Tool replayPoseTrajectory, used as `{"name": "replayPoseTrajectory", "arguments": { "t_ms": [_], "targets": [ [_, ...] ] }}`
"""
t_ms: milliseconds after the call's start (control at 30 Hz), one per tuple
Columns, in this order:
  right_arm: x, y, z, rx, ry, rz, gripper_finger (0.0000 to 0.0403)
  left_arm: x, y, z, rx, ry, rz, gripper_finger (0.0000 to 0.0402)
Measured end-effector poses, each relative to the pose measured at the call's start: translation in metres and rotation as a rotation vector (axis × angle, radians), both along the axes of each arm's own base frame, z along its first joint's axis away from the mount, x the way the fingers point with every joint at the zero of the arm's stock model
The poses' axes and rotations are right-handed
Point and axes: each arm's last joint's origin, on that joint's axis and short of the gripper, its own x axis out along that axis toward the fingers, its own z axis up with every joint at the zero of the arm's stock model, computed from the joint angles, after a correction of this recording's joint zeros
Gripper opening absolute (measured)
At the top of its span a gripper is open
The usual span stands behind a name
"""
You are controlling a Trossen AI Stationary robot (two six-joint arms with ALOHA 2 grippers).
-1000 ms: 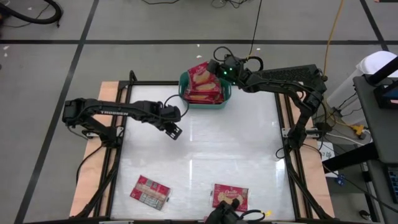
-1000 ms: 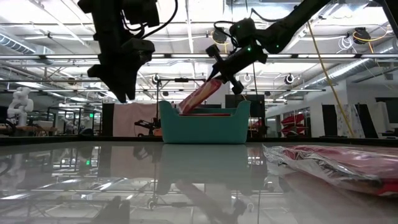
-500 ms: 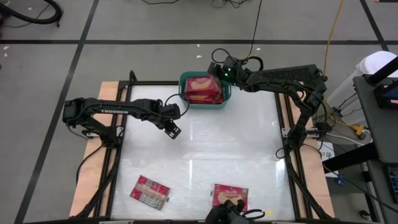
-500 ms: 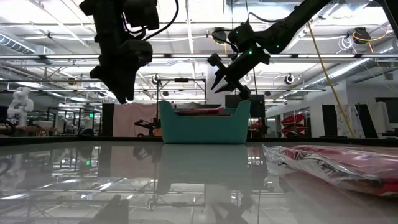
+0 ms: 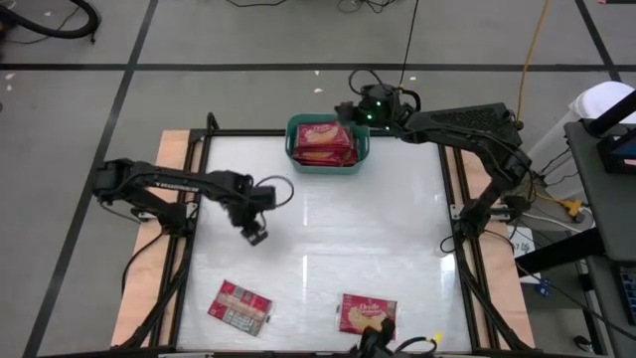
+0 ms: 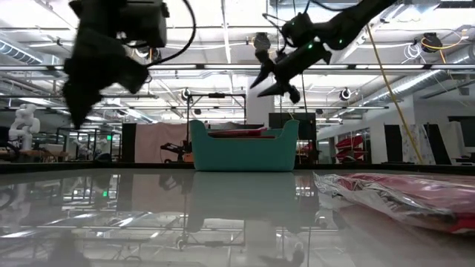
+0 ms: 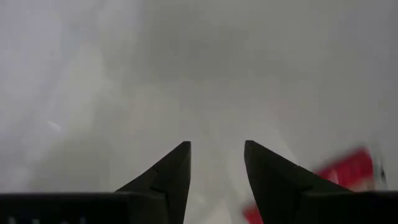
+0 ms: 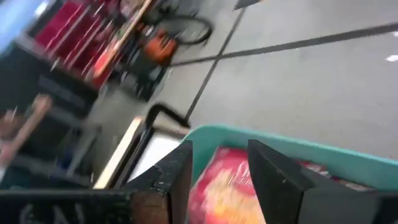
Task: Sort popcorn bags into baskets
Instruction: Put the popcorn bag into the green bin
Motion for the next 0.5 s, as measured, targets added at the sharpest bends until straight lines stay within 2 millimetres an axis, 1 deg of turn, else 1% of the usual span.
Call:
{"name": "replayPoseTrajectory", "arguments": {
  "t_ms": [67,133,233,300,400,500],
  "targets": [
    [-0.003,0.007,0.007,-0.026,0.031,0.075,0.0148,-0.009,-0.013,-0.004,-0.068,0.027,-0.018,0.0152],
    [-0.007,0.016,0.013,-0.044,0.072,0.142,0.0148,-0.016,-0.027,-0.004,-0.107,0.026,-0.050,0.0152],
    [-0.013,0.030,0.020,-0.060,0.141,0.200,0.0148,-0.028,-0.050,-0.003,-0.130,0.042,-0.118,0.0153],
    [-0.017,0.040,0.024,-0.059,0.185,0.234,0.0148,-0.034,-0.067,0.001,-0.135,0.017,-0.189,0.0161],
    [-0.022,0.054,0.029,-0.069,0.244,0.301,0.0148,-0.041,-0.093,0.006,-0.151,-0.041,-0.304,0.0193],
    [-0.025,0.066,0.032,-0.081,0.289,0.357,0.0148,-0.048,-0.121,0.007,-0.147,-0.113,-0.440,0.0240]
  ]
}}
